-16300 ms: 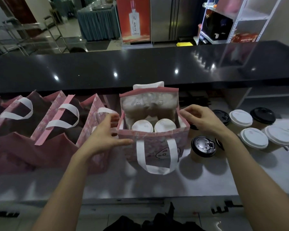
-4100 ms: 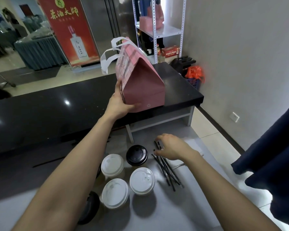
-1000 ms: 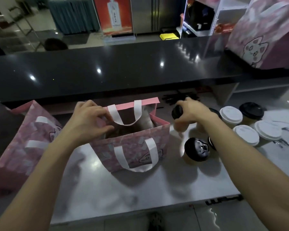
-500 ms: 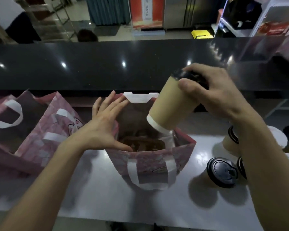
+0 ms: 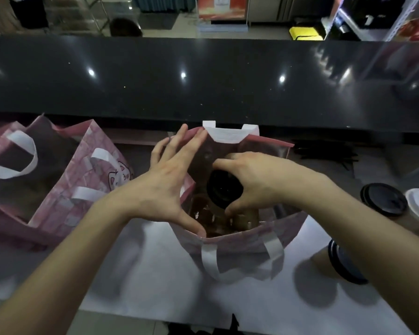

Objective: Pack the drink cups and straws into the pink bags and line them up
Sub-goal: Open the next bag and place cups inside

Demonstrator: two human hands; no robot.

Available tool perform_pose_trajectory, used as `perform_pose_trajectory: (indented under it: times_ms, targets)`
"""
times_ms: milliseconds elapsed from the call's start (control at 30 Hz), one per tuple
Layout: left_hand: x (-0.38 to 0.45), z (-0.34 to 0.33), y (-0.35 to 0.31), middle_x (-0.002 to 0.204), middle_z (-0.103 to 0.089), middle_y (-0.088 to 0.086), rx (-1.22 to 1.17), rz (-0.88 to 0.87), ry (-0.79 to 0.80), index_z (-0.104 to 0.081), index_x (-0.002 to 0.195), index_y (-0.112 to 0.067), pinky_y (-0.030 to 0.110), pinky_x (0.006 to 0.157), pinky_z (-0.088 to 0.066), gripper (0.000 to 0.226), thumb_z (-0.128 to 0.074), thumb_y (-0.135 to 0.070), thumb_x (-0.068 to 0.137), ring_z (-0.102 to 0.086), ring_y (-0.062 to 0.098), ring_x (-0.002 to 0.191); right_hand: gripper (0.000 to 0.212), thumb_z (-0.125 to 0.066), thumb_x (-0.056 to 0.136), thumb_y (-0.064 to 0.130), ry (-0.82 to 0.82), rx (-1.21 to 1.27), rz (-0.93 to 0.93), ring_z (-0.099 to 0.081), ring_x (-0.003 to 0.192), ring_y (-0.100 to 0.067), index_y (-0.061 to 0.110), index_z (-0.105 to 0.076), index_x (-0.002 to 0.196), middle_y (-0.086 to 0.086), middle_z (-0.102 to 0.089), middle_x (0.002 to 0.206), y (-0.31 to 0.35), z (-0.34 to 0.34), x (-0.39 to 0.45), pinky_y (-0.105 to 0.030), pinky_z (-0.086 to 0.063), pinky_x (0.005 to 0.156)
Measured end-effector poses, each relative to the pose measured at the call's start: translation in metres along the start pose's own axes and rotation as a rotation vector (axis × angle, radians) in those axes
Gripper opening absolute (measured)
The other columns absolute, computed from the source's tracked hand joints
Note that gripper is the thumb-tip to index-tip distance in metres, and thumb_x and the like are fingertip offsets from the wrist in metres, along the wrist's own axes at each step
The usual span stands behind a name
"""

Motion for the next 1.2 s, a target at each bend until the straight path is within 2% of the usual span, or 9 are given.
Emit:
perform_pose_trajectory:
  times_ms: [167,267,400,500,667,733,867,1000,1200]
  targets:
    - [-0.007,0.002,-0.005,0.176,0.028,-0.02,0.063,-0.091,0.002,0.024,0.169,-0.042,0.052,0.13,0.009,0.178,-0.091,-0.089,0.041,0.039,0.01,0.159,0.109,-0.089,0.075,0.059,0.095,-0.074,0.036,-0.06,0.119,-0.024,0.035,-0.03,0.163,0.003,-0.057,0.137,0.009,-0.031,0.033,-0.036,-0.053,0.088]
    - [-0.01,0.002,-0.002,0.177,0.027,-0.02,0.063,-0.08,0.001,0.023,0.169,-0.042,0.054,0.13,0.007,0.18,-0.091,-0.091,0.038,0.038,0.014,0.16,0.106,-0.086,0.076,0.059,0.162,-0.083,0.045,-0.06,0.12,-0.024,0.036,-0.031,0.163,0.002,-0.057,0.133,0.008,-0.044,0.038,-0.036,-0.051,0.087]
    - [-0.012,0.001,-0.007,0.178,0.027,-0.019,0.087,-0.125,-0.008,0.023,0.17,-0.035,0.046,0.129,0.007,0.18,-0.087,-0.095,0.04,0.036,0.013,0.161,0.109,-0.084,0.08,0.055,0.141,-0.205,0.045,-0.053,0.138,-0.025,0.038,-0.022,0.167,0.001,-0.047,0.156,-0.007,-0.034,0.037,-0.038,-0.05,0.103]
    - [-0.011,0.002,-0.008,0.177,0.029,-0.018,0.084,-0.113,-0.014,0.025,0.17,-0.033,0.044,0.128,0.008,0.181,-0.087,-0.095,0.041,0.038,0.01,0.16,0.111,-0.085,0.079,0.054,0.15,-0.111,0.057,-0.052,0.139,-0.024,0.033,-0.022,0.167,0.001,-0.048,0.154,-0.004,-0.033,0.04,-0.038,-0.049,0.107]
    - [-0.009,-0.001,-0.01,0.177,0.029,-0.017,0.09,-0.108,-0.019,0.025,0.17,-0.034,0.045,0.128,0.009,0.183,-0.087,-0.095,0.039,0.037,0.012,0.16,0.107,-0.091,0.073,0.047,0.19,-0.107,0.119,-0.064,0.115,-0.024,0.035,-0.031,0.161,0.002,-0.056,0.138,0.012,-0.05,0.046,-0.037,-0.056,0.085]
    - [-0.009,-0.001,-0.008,0.178,0.029,-0.014,0.091,-0.088,-0.021,0.025,0.169,-0.035,0.047,0.129,0.009,0.184,-0.088,-0.096,0.037,0.037,0.015,0.161,0.11,-0.092,0.075,0.046,0.194,-0.164,0.124,-0.064,0.116,-0.024,0.037,-0.028,0.164,0.003,-0.056,0.14,0.009,-0.051,0.046,-0.04,-0.058,0.088]
    - [-0.009,-0.001,-0.008,0.178,0.028,-0.013,0.107,-0.083,-0.024,0.024,0.17,-0.032,0.047,0.129,0.009,0.185,-0.088,-0.095,0.037,0.037,0.016,0.161,0.09,-0.084,0.085,0.035,0.177,-0.243,0.199,-0.063,0.126,-0.027,0.038,-0.037,0.161,0.003,-0.057,0.146,0.012,-0.048,0.042,-0.043,-0.058,0.096]
    - [-0.009,-0.001,-0.009,0.178,0.029,-0.013,0.112,-0.065,-0.027,0.024,0.17,-0.033,0.054,0.131,0.008,0.185,-0.088,-0.096,0.037,0.037,0.017,0.161,0.086,-0.084,0.088,0.034,0.213,-0.251,0.262,-0.058,0.132,-0.028,0.041,-0.04,0.161,0.003,-0.053,0.155,0.032,-0.049,0.04,-0.046,-0.056,0.102]
    - [-0.01,0.001,-0.006,0.177,0.031,-0.015,0.112,-0.061,-0.035,0.025,0.17,-0.034,0.049,0.13,0.011,0.183,-0.09,-0.092,0.039,0.04,0.014,0.159,0.074,-0.076,0.094,0.029,0.298,-0.302,0.345,-0.051,0.141,-0.032,0.036,-0.044,0.161,-0.002,-0.052,0.158,0.041,-0.056,0.03,-0.05,-0.054,0.107]
Point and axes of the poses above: each hand's wrist, its own x-axis towards the middle knuckle, its own z-axis out of the back of the hand, y = z × x, the point moved 7 cm from there along x, towards the middle knuckle
